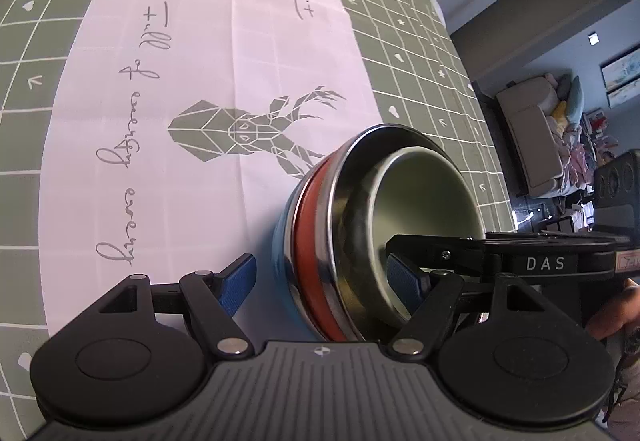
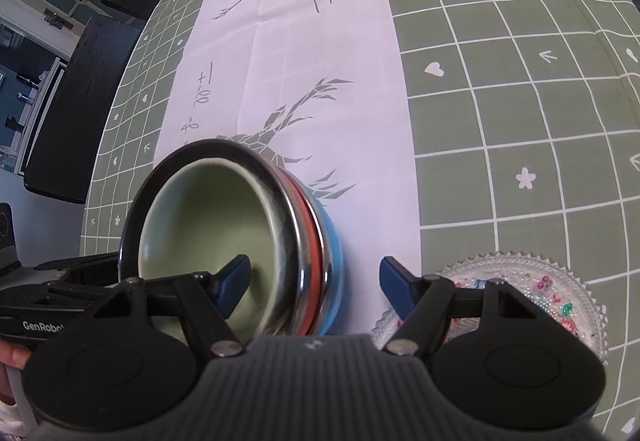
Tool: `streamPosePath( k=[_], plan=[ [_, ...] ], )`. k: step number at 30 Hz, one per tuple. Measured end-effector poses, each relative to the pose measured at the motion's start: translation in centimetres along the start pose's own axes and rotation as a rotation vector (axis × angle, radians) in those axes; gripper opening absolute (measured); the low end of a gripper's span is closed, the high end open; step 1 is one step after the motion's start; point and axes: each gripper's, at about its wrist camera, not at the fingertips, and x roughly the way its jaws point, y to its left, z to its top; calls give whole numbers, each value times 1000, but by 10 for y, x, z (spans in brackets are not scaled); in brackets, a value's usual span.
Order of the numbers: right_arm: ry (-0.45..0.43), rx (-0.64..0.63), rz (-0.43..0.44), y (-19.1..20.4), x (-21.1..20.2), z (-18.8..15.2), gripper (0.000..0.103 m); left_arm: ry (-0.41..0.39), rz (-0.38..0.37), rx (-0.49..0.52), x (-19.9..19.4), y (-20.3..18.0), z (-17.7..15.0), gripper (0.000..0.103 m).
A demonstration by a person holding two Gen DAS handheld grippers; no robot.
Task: Organize plates and bowls
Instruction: 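Lift the stacked bowls off the table with both tools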
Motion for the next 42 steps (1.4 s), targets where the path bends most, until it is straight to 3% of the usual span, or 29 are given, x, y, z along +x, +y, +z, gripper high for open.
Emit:
streamPosePath(
  k=[4,9,15,18,24,28,35,42],
  plan=[
    [2,9,4,-1,1,0,64,16,-1,-25,5,4,1,80],
    [12,17,26,-2,1,1,57,28,-7,-50,7,1,2,64],
    [46,54,60,-6,1,-2,55,52,46,-81,4,-5,7,59],
    [57,79,83,-9,1,-4,47,76,86,-75,3,-10,11,55],
    [58,114,105,-14,3,-7,48,107,135,-39,-2,-15,16,44],
    [78,144,135,-17,7,-8,52,131,150,-27,-2,-17,19,42],
    [71,119,114,-12,6,-6,51,201,250,144,2,-44,24,43],
    [69,23,58,1,6,1,51,219,241,189,4,-45,25,46]
  ],
)
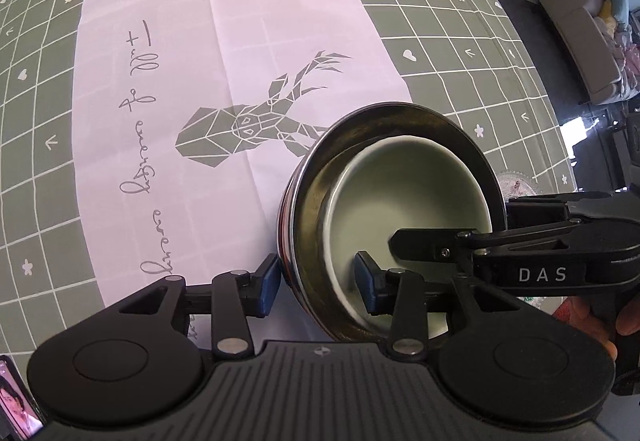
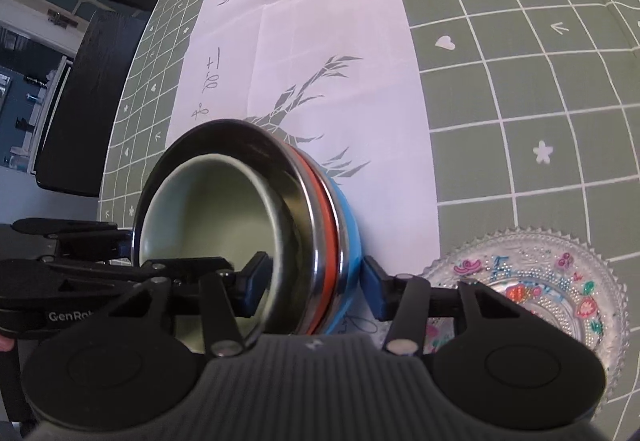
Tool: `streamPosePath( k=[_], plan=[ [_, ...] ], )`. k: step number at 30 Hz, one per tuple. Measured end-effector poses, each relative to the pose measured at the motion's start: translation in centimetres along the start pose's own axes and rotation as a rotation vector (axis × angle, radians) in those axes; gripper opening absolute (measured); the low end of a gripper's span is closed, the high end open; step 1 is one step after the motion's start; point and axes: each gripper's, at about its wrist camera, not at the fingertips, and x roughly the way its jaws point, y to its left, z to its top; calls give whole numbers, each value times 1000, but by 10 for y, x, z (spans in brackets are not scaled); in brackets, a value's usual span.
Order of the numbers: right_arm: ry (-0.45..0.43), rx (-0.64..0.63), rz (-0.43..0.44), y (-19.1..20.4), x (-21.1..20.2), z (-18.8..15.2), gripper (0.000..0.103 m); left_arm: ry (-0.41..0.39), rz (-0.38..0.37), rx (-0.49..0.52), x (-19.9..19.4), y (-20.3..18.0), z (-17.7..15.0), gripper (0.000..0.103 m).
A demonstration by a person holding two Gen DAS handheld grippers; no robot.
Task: Organize plates and bowls
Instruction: 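Lift the stacked bowls off the table with both tools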
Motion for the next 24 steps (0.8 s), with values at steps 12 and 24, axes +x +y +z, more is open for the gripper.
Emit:
streamPosePath(
  k=[12,24],
  plan=[
    [-10,13,13,-2,1,-3,51,0,-73,-52,5,11,4,53],
    [-37,58,6,-5,-6,-8,44,-6,-43,-117,-1,15,2,40]
  ],
)
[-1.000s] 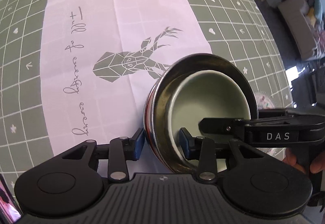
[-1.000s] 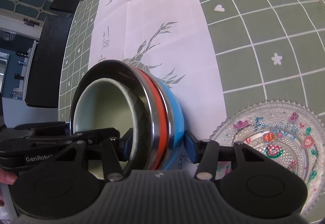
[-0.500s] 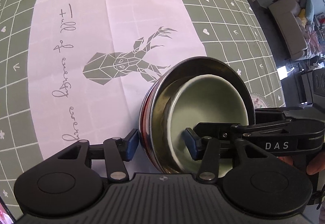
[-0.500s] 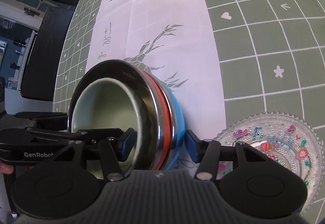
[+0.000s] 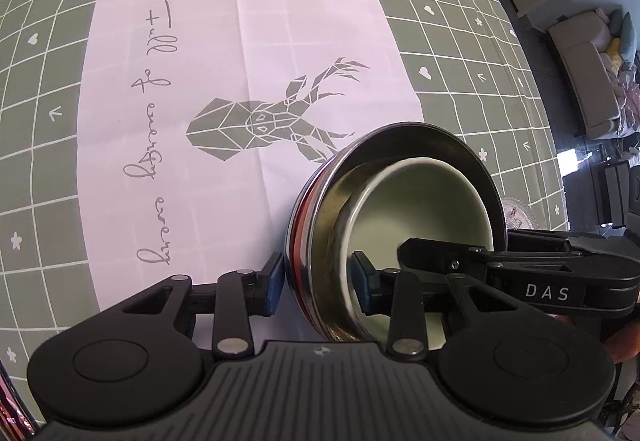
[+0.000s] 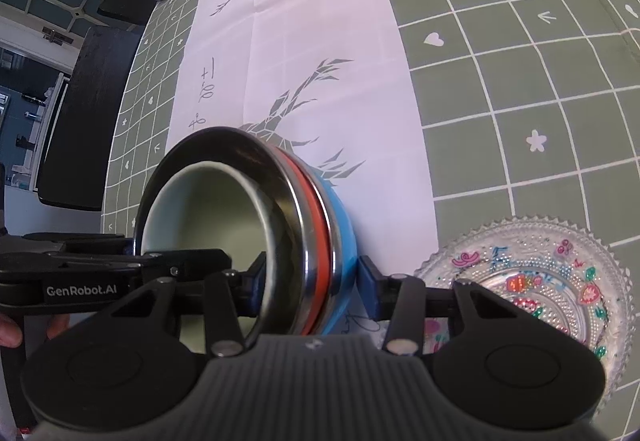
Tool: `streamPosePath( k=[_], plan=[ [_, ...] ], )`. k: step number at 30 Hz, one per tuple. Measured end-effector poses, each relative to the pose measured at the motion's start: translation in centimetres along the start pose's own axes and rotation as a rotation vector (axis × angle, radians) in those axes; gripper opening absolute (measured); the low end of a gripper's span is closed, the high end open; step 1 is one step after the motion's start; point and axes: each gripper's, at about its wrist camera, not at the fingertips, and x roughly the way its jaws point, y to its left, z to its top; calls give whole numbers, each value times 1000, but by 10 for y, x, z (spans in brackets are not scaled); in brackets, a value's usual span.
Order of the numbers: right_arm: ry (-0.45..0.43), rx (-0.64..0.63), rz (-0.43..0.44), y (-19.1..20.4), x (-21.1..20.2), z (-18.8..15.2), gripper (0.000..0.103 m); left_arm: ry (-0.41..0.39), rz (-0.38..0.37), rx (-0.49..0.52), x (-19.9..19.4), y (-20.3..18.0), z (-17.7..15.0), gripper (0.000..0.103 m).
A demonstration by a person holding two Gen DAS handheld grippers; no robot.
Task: Organize plates and bowls
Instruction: 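Lift the stacked bowls off the table with both tools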
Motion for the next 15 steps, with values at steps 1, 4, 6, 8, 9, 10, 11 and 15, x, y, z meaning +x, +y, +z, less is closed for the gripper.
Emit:
streamPosePath(
  k=[1,4,6,8,9,10,11,15],
  plan=[
    [-1,2,1,0,-1,0,43,0,-1,-2,-1,1,0,39],
    [0,2,2,1,-4,0,40,0,-4,-15,-3,4,0,38],
    [-2,-17,-6,5,-4,0,40,-1,0,-16,-5,4,0,38],
    [-2,-22,-10,8,-4,1,40,-8,4,-20,-6,6,-1,38],
    [-2,-20,-9,8,-3,1,40,-11,5,-23,-7,7,-1,38],
    [-2,-19,-7,8,-3,2,40,-13,3,-30,-7,9,-1,38],
    [-5,-14,-5,8,-2,3,40,-15,0,-38,-7,10,-1,38],
    [-15,-9,-15,10,0,7,40,-28,-11,-48,-5,15,-1,39]
  ],
)
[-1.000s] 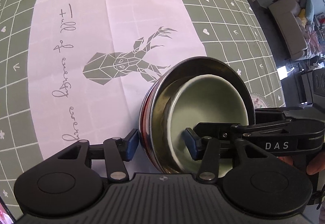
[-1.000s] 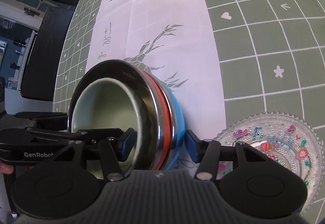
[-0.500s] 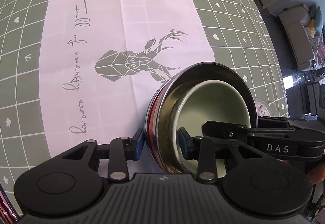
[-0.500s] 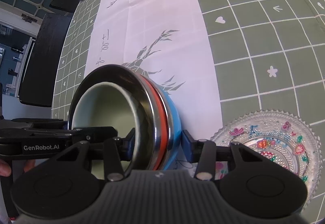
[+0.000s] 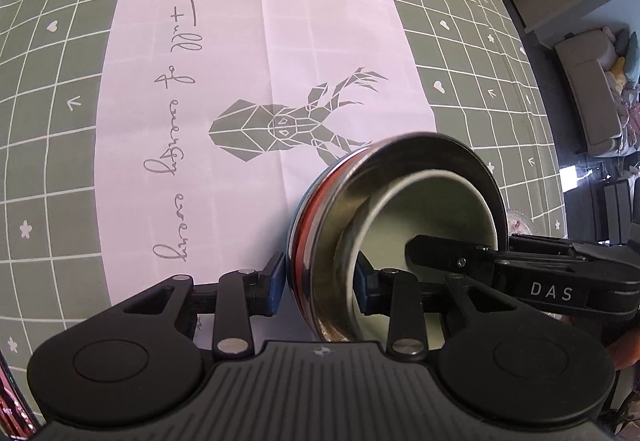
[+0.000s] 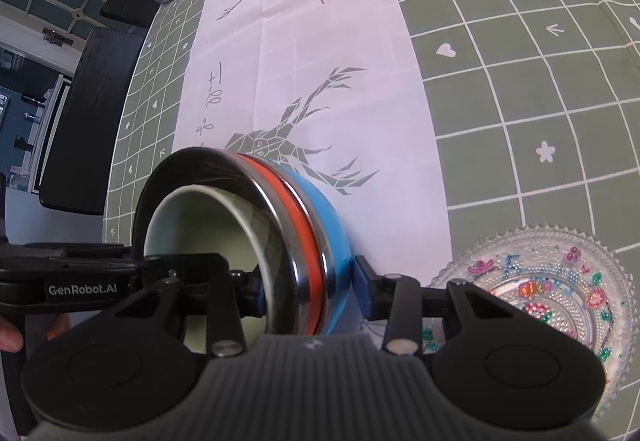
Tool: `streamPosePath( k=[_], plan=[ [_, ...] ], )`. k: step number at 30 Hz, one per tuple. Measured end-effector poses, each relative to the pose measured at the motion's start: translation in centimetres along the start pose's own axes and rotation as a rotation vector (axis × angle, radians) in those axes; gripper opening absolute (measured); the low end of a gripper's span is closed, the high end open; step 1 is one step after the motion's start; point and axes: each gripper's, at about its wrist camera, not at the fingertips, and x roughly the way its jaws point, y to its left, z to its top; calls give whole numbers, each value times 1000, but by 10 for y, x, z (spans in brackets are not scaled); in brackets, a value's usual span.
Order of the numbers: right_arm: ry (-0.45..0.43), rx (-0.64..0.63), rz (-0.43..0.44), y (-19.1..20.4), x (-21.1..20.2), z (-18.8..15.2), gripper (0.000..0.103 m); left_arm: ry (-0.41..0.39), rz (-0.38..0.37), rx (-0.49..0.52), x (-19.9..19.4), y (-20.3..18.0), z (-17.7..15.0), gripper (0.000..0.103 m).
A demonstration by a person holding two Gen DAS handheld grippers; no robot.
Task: Organize plates and bowls
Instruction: 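Lift the stacked bowls off the table with both tools, then carry the bowl stack with both tools onto the flowered glass plate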
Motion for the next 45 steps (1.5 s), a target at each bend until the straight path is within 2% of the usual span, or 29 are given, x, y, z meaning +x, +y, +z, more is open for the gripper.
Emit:
streamPosePath(
  k=[4,6,8,11,15,22,34,41,44,45],
  plan=[
    [-5,-9,-6,0,1,0,43,-33,-37,-14,1,5,-2,41],
    [-7,-18,6,-1,0,-2,46,-47,-61,-16,2,7,-6,46],
    [-8,-26,10,-1,-1,-6,53,-44,-86,-20,5,10,-10,52],
    [-31,-41,6,-1,-3,-9,54,-70,-109,-35,6,14,-15,55],
    [-54,-28,11,0,-3,-11,47,-134,-95,0,3,10,-21,55],
    [-107,-18,-4,1,-4,-18,46,-292,-34,2,0,-1,-40,47],
    [-155,35,-37,3,-4,-22,39,-397,26,-103,-2,-7,-58,42],
    [-191,57,-24,1,-5,-28,41,-527,1,-202,2,0,-80,43],
    [-194,76,-6,-2,-4,-29,44,-546,-2,-217,3,0,-83,43],
    [-191,87,-5,-3,-4,-29,48,-541,0,-218,3,-1,-82,45]
  ],
)
